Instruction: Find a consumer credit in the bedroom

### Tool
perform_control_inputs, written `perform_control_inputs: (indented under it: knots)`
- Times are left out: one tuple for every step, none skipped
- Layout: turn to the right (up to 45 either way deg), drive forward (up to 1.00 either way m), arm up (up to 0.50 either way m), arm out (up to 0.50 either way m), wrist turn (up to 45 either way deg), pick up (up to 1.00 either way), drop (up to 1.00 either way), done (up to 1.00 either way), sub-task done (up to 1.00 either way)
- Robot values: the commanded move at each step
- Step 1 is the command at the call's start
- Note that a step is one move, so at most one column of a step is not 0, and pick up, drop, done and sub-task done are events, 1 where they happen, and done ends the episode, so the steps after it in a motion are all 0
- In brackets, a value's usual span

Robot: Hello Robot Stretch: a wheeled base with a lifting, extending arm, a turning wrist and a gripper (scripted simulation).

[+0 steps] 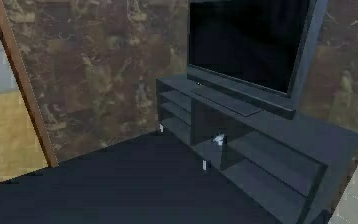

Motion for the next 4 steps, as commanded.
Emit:
perform_control_inputs:
  knots:
    - [0.0, 0.25, 0.0, 0.0, 0.0, 0.0, 0.0, 0.0, 0.0]
    - [-33.0, 0.0, 0.0, 0.0, 0.0, 0.0, 0.0, 0.0, 0.0]
    - [0.0, 0.4, 0.0, 0.0, 0.0, 0.0, 0.0, 0.0, 0.0]
    - [-15.0, 0.0, 0.0, 0.0, 0.0, 0.0, 0.0, 0.0, 0.0]
